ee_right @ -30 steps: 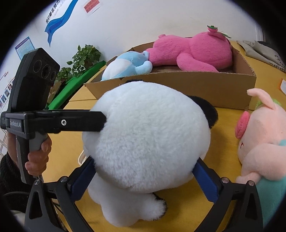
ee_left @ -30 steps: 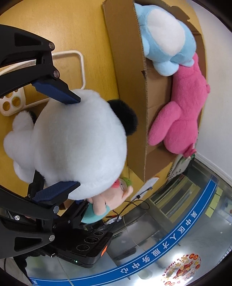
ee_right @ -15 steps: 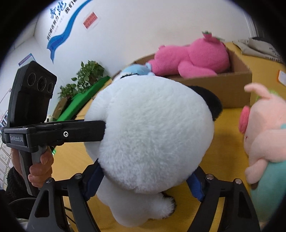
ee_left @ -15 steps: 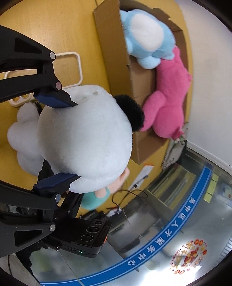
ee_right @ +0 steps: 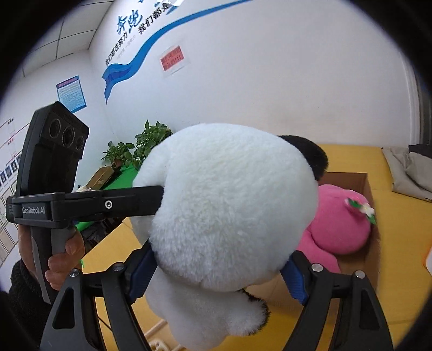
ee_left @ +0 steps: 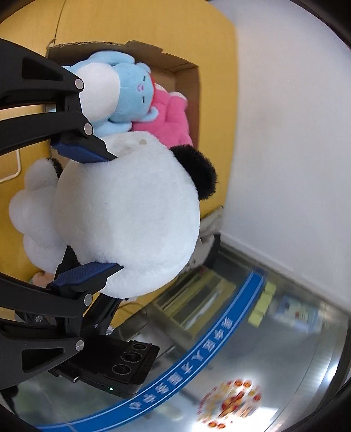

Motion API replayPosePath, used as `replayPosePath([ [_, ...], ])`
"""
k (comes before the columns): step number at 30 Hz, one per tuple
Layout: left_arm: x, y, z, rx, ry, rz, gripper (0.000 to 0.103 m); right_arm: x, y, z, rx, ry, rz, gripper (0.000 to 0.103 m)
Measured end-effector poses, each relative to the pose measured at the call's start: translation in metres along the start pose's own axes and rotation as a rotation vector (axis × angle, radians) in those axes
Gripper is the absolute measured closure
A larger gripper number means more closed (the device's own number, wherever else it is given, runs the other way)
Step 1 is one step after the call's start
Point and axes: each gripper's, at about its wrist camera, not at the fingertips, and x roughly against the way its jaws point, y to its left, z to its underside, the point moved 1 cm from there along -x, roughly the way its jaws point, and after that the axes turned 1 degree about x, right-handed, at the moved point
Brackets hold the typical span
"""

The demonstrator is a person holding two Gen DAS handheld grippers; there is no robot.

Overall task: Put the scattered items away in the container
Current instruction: 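Lower the white plush into the box beside the blue cat and open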

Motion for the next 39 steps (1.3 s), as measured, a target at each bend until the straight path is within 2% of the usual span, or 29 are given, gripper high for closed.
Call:
replayPosePath([
  [2,-0.036,0.025,-0.005,0.056,0.072,-0.048,0.034,-0.034,-0.017,-0.001,-0.032,0.043,-0.002,0.022],
  [5,-0.090,0.055,0.003,0.127,0.178,-0.110,0.034,-0.095,-0.050,0.012,-0.133,0.196,0.044,0.022],
  [7,-0.111,0.073,0.010,0.189,0.211,-0.066,0.034,-0.120,-0.067,0.026,-0.226,0.288,0.068,0.020],
  [8,-0.114,0.076,0.011,0.206,0.207,-0.051,0.032,-0.125,-0.072,0.030,-0.251,0.304,0.077,0.019],
  [13,-0.120,0.073,0.009,0.158,0.197,-0.069,0.029,-0.127,-0.076,0.031,-0.228,0.283,0.096,0.018],
  [18,-0.117,0.067,0.006,0.117,0.186,-0.125,0.029,-0.135,-0.053,0.023,-0.074,0.292,0.218,0.018],
  [19,-0.116,0.065,0.007,0.109,0.183,-0.130,0.029,-0.135,-0.059,0.023,-0.049,0.300,0.235,0.018],
  [24,-0.117,0.063,0.012,0.085,0.178,-0.156,0.029,-0.140,-0.059,0.032,-0.009,0.333,0.303,0.015],
  [29,-0.098,0.059,0.025,0.079,0.160,-0.162,0.031,-0.139,-0.067,0.041,-0.043,0.314,0.299,0.011],
  [32,-0.106,0.064,0.031,0.081,0.193,-0.177,0.030,-0.140,-0.060,0.043,-0.003,0.283,0.342,0.011],
  [34,-0.114,0.068,0.031,0.098,0.211,-0.195,0.035,-0.144,-0.055,0.043,0.036,0.284,0.382,0.010],
  [39,-0.126,0.054,0.035,0.022,0.246,-0.271,0.032,-0.141,-0.054,0.044,0.059,0.298,0.431,0.010],
])
